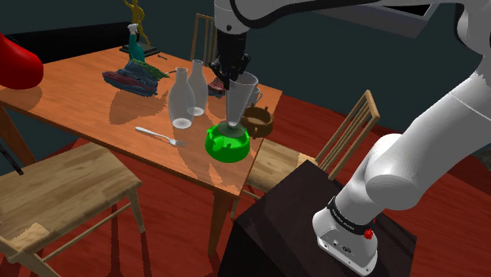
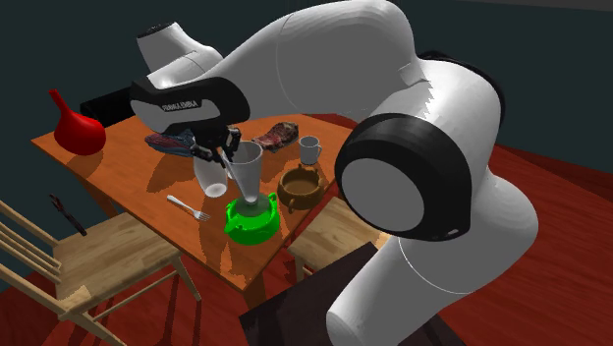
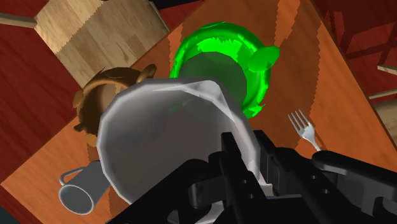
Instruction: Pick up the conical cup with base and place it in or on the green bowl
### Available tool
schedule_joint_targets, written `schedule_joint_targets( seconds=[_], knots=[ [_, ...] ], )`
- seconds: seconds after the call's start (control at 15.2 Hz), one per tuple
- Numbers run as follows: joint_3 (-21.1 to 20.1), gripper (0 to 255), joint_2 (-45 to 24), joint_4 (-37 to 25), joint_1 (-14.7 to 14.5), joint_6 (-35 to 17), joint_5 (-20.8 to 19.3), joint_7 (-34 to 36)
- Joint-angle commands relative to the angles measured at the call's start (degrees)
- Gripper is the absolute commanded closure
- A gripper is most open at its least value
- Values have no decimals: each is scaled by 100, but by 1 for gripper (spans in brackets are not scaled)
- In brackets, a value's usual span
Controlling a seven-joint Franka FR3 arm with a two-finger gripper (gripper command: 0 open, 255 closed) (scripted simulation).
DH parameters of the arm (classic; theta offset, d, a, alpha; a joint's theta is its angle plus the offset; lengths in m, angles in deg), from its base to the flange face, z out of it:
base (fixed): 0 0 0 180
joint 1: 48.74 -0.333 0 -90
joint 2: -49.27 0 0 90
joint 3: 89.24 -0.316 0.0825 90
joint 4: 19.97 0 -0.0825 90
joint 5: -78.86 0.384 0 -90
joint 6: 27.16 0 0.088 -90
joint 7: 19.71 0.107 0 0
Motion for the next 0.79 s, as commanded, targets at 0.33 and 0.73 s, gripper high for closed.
schedule_joint_targets(
  seconds=[0.33,0.73],
  knots=[
    [0,0,2,2,0,-6,-1,1],
    [-32,0,26,-351,-24,375,27,-15]
  ],
)
